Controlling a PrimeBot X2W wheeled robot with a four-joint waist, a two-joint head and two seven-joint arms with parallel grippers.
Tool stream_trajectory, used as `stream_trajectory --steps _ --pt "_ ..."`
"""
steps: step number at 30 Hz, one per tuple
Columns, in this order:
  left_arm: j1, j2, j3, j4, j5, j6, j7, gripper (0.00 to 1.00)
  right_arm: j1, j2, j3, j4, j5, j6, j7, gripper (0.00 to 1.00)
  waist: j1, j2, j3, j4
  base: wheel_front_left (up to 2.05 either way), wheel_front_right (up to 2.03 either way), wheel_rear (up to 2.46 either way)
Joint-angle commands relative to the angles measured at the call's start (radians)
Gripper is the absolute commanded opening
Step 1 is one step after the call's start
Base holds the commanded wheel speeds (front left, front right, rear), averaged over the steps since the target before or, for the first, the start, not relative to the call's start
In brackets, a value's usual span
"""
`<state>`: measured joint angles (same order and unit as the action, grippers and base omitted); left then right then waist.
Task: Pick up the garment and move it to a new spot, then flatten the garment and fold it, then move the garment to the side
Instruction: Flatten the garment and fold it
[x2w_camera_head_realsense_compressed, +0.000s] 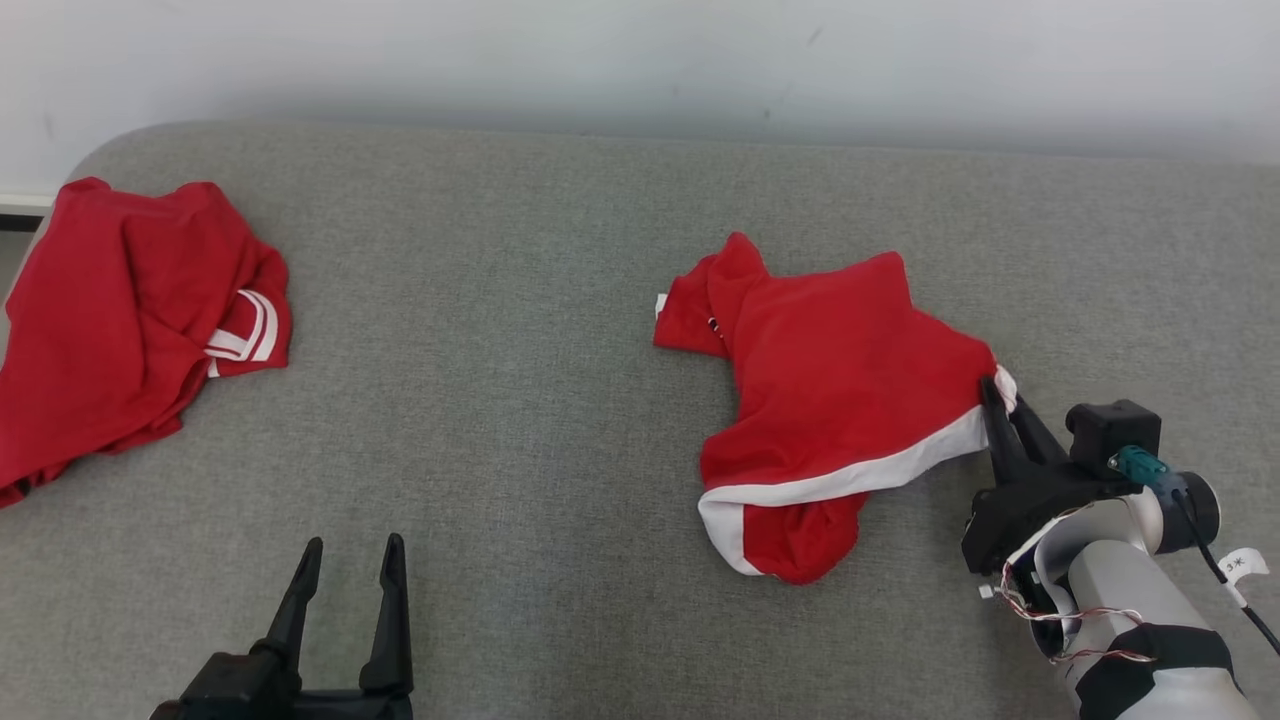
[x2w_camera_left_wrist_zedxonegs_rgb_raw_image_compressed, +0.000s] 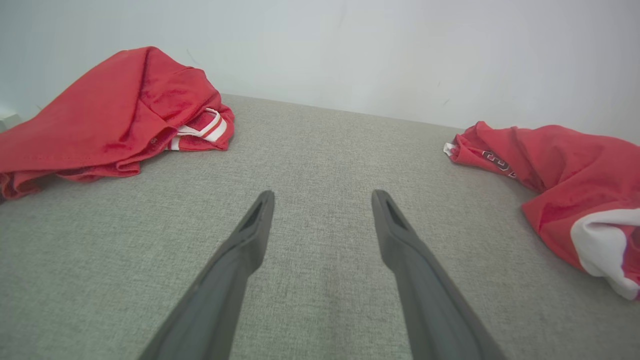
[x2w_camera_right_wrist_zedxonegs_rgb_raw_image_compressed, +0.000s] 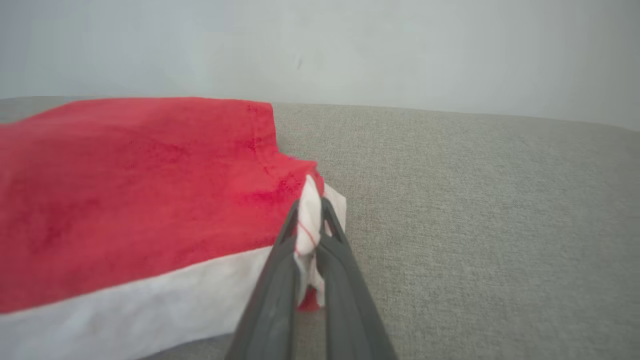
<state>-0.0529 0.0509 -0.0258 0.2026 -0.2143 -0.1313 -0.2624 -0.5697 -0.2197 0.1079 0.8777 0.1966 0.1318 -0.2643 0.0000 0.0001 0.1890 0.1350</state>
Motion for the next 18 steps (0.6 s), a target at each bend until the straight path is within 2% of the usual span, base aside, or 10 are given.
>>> stream_trajectory --steps 1,10,18 --pt "0.001 -0.001 0.005 0.0 -0.003 0.002 -0.002 1.0 0.013 -0.002 0.001 -0.019 0.009 -0.002 -0.002 0.0 0.0 -0.0001 -0.007 -0.01 0.0 0.0 0.0" --pt "0.036 -0.001 0.024 -0.002 -0.001 0.002 -0.002 1.0 0.13 0.024 -0.07 -0.271 0.074 -0.002 -0.002 0.0 0.0 -0.0001 -0.055 -0.071 0.0 0.0 0.0" --pt "0.047 -0.001 0.002 0.0 -0.007 0.002 -0.002 1.0 0.375 0.05 -0.179 -0.515 0.127 -0.002 -0.002 0.0 0.0 -0.0001 -0.077 -0.104 0.0 0.0 0.0"
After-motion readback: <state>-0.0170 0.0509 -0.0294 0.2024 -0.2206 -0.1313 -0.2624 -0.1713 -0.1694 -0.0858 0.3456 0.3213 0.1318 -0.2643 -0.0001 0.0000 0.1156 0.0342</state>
